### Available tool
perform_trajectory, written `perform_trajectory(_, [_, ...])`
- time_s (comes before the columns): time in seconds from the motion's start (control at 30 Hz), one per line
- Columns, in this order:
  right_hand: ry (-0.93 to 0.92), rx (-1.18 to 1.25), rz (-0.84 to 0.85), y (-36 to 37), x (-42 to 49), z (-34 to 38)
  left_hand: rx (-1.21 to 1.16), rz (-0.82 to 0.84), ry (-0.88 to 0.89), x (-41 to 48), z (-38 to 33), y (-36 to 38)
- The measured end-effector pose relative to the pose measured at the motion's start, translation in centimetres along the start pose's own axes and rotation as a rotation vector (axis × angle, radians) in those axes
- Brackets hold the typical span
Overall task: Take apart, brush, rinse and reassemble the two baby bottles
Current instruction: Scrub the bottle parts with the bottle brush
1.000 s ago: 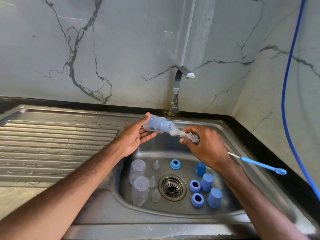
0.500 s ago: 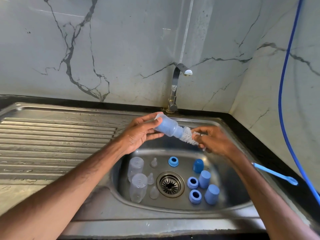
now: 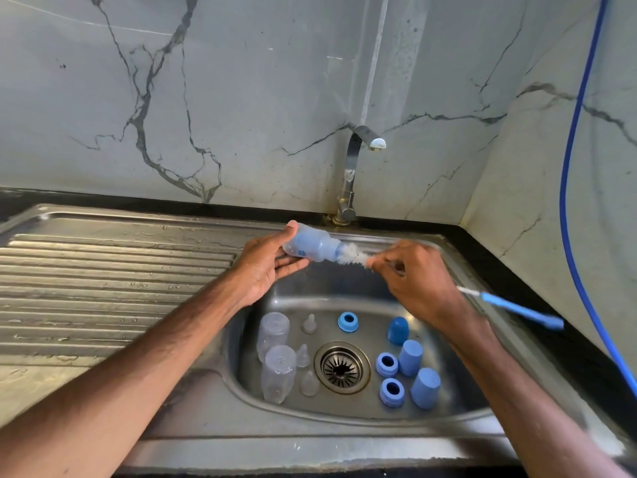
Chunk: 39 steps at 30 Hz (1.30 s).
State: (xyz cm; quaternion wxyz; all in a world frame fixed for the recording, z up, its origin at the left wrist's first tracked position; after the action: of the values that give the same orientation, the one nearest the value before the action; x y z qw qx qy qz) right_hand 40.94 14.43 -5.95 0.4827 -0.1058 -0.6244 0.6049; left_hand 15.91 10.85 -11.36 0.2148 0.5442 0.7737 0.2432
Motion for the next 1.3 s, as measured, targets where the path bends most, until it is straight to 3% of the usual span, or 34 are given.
perform_trajectory(0.13, [0.196,0.273,0.076,0.5,0.0,-1.1,-0.013,0.178,-0.041,-0.4,-0.1,0.9])
perform_trajectory(0.2, [0.399,0.526,0.227,0.9,-0.2,-2.2,-0.057,0.277,-0.076,-0.7,-0.2,1.5])
perform_trajectory(0.27, [0.488,0.634,0.412,1.4,-0.7,-2.4,-0.063,0.329,-0.074,-0.8,-0.3,2.0])
perform_trajectory(0.33, [0.423,0.53,0.395,1.3,-0.8,-2.2,-0.031,0.276,-0.054,-0.7,-0.3,1.9])
perform_trajectory(0.43, [0.253,0.31,0.203,0.3,-0.5,-0.9,-0.039,0.099,-0.035,-0.4,-0.2,0.8])
perform_trajectory(0.53, [0.102,0.14,0.068,0.1,-0.3,0.1,-0.081,0.022,-0.027,0.0,-0.3,0.0])
perform_trajectory(0.63, [0.083,0.203,-0.057,-0.5,-0.1,0.1,-0.078,0.055,-0.055,-0.2,-0.2,0.3])
perform_trajectory(0.7, [0.226,0.399,-0.004,-0.6,0.0,-1.1,-0.076,0.148,-0.064,-0.5,-0.5,0.8])
perform_trajectory(0.77, [0.428,0.59,0.166,0.0,-0.4,-2.3,-0.047,0.269,-0.047,-0.8,-1.0,1.3])
perform_trajectory(0.83, [0.504,0.611,0.291,0.5,-0.7,-2.8,-0.001,0.33,-0.027,-1.0,-1.1,1.8])
perform_trajectory(0.93, [0.35,0.543,0.229,0.2,-0.4,-1.7,0.011,0.205,-0.018,-0.9,-0.4,1.4])
perform_trajectory(1.03, [0.14,0.241,0.057,-0.4,-0.2,-0.1,0.044,0.109,0.001,-0.5,-0.4,0.7])
perform_trajectory(1.13, [0.158,0.065,-0.037,-0.2,-0.2,-0.1,0.077,0.153,-0.009,-0.4,-0.3,0.9])
perform_trajectory(1.3, [0.17,0.059,0.108,-0.6,0.0,-1.4,0.133,0.118,0.047,-0.1,0.3,1.0])
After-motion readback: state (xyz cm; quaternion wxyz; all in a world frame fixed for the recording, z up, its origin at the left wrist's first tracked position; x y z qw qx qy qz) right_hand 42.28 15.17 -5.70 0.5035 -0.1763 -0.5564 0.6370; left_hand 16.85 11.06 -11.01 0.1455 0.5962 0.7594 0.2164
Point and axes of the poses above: each hand's wrist, its own x-axis towards the middle knuckle, its own y-axis out of the palm, z = x × y, the point moved 4 cm from there along x, towards the middle knuckle, and after that the axes turned 11 degrees about -x, right-handed, at the moved point
